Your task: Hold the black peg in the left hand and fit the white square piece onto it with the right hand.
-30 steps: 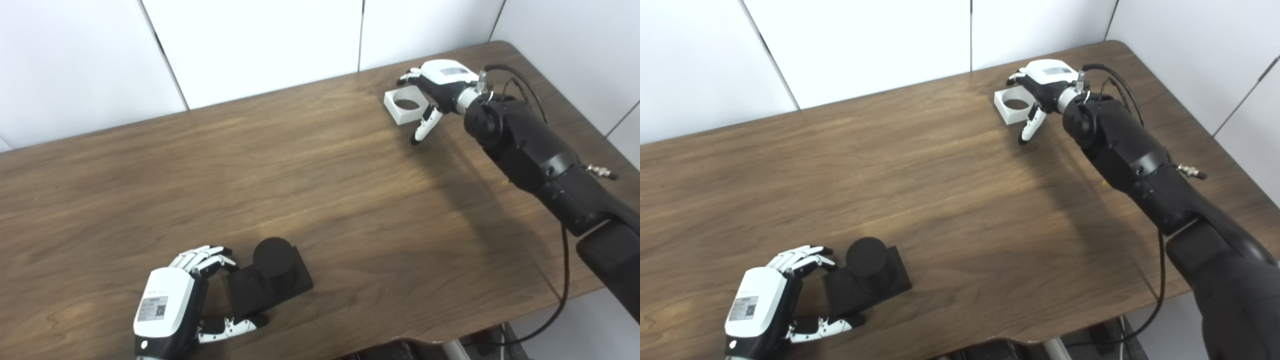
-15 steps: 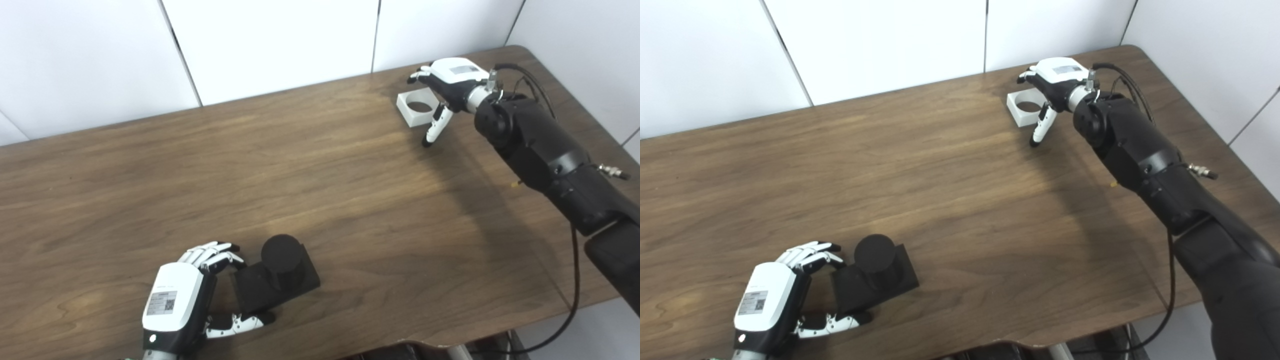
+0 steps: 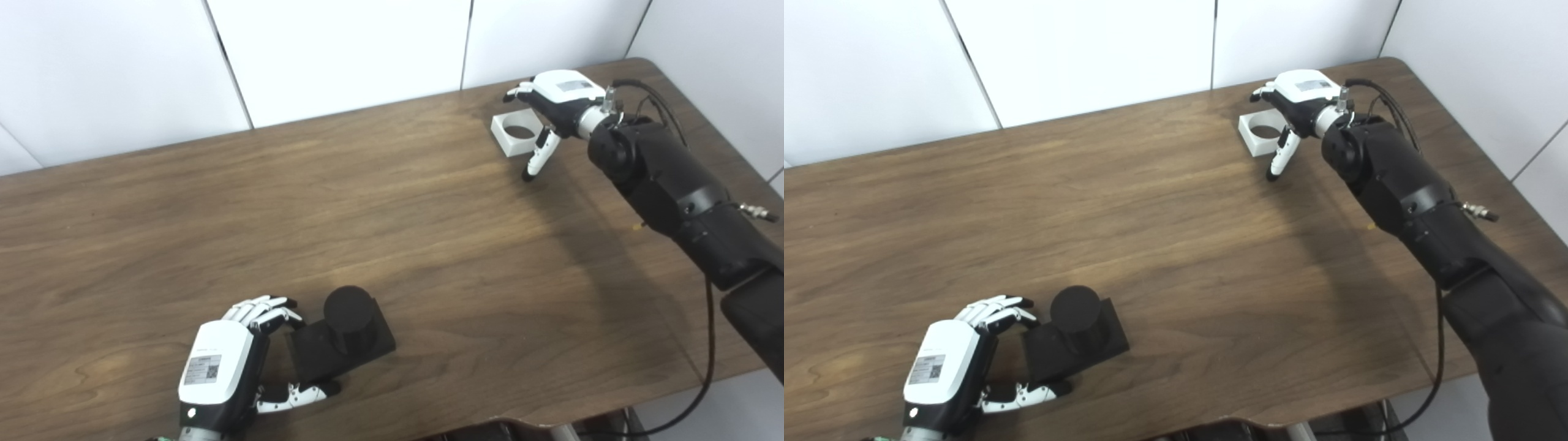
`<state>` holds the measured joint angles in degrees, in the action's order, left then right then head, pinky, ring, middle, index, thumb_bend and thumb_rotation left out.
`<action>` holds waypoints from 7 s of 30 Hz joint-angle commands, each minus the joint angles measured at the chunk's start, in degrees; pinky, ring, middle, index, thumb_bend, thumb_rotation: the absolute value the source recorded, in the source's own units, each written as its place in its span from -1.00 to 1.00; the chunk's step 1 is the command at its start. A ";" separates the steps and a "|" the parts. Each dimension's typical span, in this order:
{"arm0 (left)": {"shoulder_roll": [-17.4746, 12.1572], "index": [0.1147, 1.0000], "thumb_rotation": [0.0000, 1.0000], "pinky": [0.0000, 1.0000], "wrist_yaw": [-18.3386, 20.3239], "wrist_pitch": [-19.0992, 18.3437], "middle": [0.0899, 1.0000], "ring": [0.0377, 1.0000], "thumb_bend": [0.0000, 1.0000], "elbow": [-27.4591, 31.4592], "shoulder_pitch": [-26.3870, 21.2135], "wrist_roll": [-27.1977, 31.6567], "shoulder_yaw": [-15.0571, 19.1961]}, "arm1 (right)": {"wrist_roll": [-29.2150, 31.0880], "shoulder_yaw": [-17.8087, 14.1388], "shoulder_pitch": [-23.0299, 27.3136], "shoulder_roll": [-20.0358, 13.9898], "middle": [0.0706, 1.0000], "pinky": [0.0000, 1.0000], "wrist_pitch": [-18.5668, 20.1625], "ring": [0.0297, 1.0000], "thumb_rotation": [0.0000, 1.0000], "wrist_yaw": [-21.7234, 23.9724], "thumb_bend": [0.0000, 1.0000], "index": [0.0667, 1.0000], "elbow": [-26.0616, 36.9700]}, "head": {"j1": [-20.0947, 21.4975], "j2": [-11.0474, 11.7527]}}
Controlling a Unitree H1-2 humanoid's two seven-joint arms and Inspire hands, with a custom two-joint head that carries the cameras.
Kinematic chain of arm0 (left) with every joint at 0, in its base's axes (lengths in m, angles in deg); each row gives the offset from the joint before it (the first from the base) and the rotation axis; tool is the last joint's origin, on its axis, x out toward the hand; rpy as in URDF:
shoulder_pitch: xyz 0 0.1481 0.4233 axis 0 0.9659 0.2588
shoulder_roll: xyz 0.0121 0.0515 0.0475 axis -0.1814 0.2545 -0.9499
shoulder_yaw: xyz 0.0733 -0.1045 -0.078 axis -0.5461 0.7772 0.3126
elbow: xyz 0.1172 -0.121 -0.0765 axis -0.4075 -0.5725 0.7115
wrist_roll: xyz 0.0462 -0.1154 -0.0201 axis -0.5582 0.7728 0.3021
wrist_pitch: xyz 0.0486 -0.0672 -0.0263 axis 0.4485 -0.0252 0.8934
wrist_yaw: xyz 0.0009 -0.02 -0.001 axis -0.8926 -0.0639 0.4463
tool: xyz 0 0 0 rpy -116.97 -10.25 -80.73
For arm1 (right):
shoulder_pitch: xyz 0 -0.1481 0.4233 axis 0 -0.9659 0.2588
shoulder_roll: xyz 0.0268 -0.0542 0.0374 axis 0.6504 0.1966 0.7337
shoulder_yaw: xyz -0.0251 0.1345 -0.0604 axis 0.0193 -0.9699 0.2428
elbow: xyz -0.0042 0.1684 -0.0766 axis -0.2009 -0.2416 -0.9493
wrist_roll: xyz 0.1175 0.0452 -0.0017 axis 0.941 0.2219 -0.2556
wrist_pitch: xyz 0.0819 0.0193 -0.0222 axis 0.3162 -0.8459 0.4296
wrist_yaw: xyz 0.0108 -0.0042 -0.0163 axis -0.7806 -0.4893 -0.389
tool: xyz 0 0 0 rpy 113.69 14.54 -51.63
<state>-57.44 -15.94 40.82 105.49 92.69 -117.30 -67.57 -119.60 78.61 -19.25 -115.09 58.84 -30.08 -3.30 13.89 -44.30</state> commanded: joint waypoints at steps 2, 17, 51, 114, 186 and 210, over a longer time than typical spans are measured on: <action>-0.78 -0.16 -0.90 0.55 2.62 -0.89 0.46 0.58 0.04 -1.00 1.71 -1.44 -1.04 | -0.47 -0.73 2.07 -2.08 0.86 0.92 -0.10 0.97 -0.59 -0.31 0.64 0.69 -0.38 | 0.01 -0.05; -0.19 -0.16 -0.90 0.53 2.46 -1.24 0.46 0.57 0.04 -1.79 0.74 -2.27 -1.56 | -0.16 -0.74 5.71 -4.06 0.84 0.93 1.25 0.98 -0.57 6.50 0.64 0.70 1.30 | -0.20 0.14; 0.57 -0.16 -0.90 0.53 2.86 -2.39 0.45 0.57 0.04 0.23 1.30 -2.82 -1.92 | -1.61 2.03 10.66 -3.18 0.78 0.93 0.17 0.91 -0.55 11.68 0.72 0.64 -3.63 | -0.98 -0.43; 2.88 -0.16 -0.90 0.54 3.71 -4.60 0.46 0.59 0.04 2.20 1.41 -4.02 -3.63 | 1.86 0.84 3.97 -3.69 0.57 0.91 -3.49 0.80 -0.74 15.86 0.04 -0.10 24.62 | -6.05 -0.70; 7.24 -0.16 -0.90 0.55 5.30 -8.14 0.47 0.59 0.04 2.78 -0.30 -8.11 -6.43 | 5.21 4.85 4.04 13.87 0.53 0.97 3.29 0.86 -0.74 45.47 0.05 -0.11 60.89 | -10.48 -2.06; 7.27 -0.16 -0.90 0.58 6.71 -8.93 0.48 0.60 0.04 4.09 -0.10 -8.23 -6.70 | 4.16 4.88 1.42 13.58 0.53 0.95 -0.89 0.86 -0.74 42.52 0.05 -0.11 57.71 | -10.70 -2.82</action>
<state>-50.34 -11.19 31.74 109.16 92.25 -125.05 -73.32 -115.31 84.47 -20.03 -101.25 58.97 13.69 53.90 3.16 -47.11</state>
